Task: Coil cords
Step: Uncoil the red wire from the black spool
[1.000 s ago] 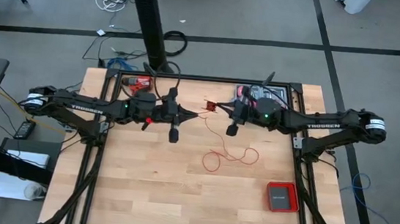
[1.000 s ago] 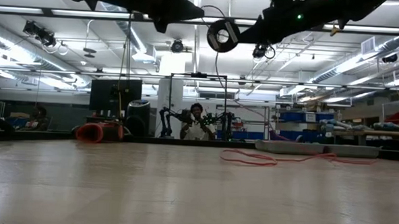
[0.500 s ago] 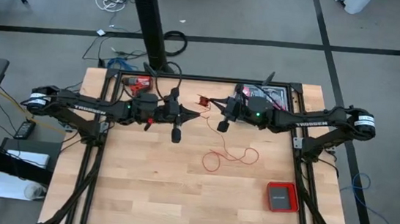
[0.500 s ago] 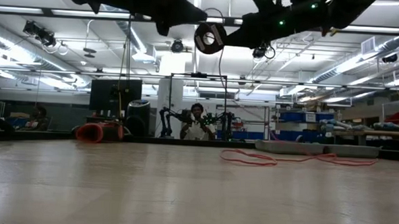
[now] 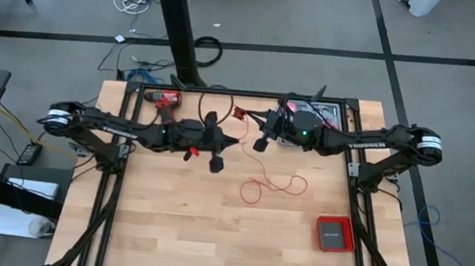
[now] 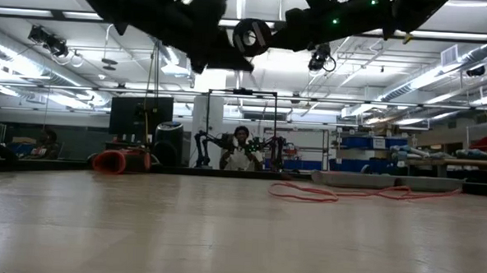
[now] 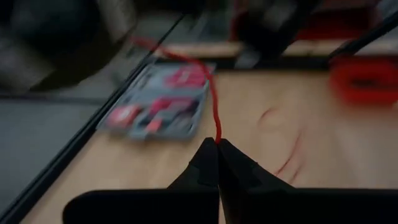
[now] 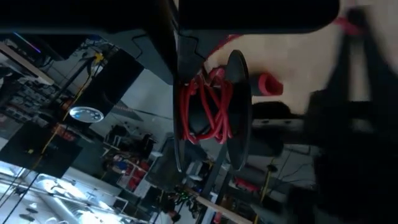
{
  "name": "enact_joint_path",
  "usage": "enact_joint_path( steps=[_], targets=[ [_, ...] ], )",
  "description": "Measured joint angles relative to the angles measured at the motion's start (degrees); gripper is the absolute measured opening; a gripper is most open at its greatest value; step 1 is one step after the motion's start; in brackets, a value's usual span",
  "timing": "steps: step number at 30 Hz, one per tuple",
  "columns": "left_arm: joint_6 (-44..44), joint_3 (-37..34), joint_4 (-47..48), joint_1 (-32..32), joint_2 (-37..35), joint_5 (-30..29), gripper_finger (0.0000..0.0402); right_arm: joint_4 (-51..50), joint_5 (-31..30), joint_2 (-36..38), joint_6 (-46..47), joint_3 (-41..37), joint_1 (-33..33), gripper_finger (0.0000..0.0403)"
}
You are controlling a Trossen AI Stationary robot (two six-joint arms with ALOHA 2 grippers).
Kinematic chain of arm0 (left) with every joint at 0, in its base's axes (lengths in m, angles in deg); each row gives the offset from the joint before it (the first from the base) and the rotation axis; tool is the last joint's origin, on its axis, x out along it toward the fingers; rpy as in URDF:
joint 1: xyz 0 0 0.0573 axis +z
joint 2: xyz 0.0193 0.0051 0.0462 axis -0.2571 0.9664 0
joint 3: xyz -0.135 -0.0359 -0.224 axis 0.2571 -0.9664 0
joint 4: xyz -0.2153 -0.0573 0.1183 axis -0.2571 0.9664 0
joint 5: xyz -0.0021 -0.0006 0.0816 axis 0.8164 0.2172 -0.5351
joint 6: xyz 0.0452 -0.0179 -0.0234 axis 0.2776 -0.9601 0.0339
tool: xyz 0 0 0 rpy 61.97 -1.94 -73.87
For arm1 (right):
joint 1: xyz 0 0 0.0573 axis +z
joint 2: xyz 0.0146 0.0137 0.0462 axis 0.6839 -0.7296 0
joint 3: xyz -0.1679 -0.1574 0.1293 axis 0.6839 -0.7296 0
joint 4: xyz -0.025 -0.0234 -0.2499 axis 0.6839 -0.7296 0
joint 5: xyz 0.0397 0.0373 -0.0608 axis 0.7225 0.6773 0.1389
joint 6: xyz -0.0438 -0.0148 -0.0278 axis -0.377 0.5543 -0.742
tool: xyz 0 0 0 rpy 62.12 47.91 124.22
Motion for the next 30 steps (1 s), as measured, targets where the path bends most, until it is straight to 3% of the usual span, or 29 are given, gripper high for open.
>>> enact_joint_path(
  steps=[7, 14, 23, 30],
  targets=[
    [-0.6, 0.0, 12.4, 0.0, -0.1, -14.0, 0.0000, -10.0, -3.3, 5.3, -1.1, 0.0, 3.3, 0.0000],
    [0.3, 0.0, 14.5, 0.0, -1.5, -19.1, 0.0000, -25.5, -4.3, 11.0, 4.4, 0.0, 4.4, 0.0000],
    [5.9, 0.0, 11.0, -1.0, -5.8, -18.2, 0.0000, -38.7, -7.6, 9.9, 8.4, -0.4, 3.7, 0.0000],
    [7.7, 0.0, 2.8, -2.6, -8.0, -6.2, 0.0000, -38.5, -12.0, 7.1, 8.9, -1.5, 0.0, 0.0000]
  ],
)
